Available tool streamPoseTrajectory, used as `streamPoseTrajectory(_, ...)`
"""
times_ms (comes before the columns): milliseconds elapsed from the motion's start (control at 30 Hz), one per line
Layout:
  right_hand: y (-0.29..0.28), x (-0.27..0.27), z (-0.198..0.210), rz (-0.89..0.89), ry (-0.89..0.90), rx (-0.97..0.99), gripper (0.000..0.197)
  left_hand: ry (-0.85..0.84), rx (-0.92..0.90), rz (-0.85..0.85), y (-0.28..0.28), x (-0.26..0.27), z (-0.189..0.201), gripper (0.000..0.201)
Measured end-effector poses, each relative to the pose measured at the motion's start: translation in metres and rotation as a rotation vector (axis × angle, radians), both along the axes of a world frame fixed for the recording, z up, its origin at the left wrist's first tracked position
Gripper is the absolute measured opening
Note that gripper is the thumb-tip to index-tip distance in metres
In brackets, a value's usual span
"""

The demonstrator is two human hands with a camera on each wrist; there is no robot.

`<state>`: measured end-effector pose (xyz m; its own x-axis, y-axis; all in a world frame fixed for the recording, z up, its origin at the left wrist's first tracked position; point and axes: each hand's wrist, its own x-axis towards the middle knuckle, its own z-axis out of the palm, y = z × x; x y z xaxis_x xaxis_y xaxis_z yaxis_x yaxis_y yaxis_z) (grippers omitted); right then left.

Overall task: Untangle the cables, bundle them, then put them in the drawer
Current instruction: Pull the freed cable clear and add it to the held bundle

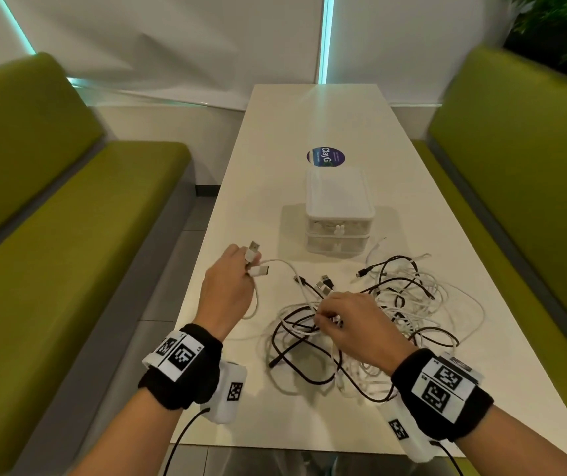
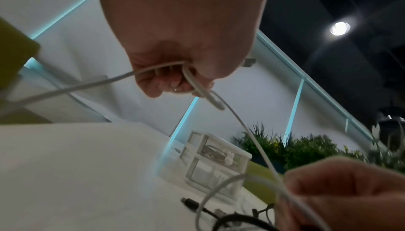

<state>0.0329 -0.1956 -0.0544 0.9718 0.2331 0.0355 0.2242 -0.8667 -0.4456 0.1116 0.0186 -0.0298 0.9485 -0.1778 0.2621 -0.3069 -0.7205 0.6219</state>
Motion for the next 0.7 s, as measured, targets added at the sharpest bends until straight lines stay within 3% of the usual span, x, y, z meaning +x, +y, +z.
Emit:
streamPoseTrajectory(100,0.004,0.002,0.0,-0.045,0.002,0.003,0.021,0.039,0.076,-0.026,0.004,0.001,-0.008,0.034)
streamPoseTrajectory(233,0.01,0.002,0.001,-0.053,0.04,-0.029,0.023,-0.052,0.036,-0.256,-0.011,-0.013,0.0,0.067)
streamPoseTrajectory(333,0.012,0.001,0.001,-0.03,0.052,-0.059,0.024,0.101,0.144,-0.47,-0.029,-0.027,0.012,0.082)
streamPoseTrajectory(467,0.01,-0.002,0.002,-0.006,0.005,0.005,0.014,0.13,0.473,-0.546,-0.04,-0.033,0.007,0.064)
streamPoseTrajectory(700,0.007,-0.005,0.002,-0.01,-0.049,-0.056,0.011,0.159,0.529,-0.475,-0.041,-0.036,-0.009,0.035)
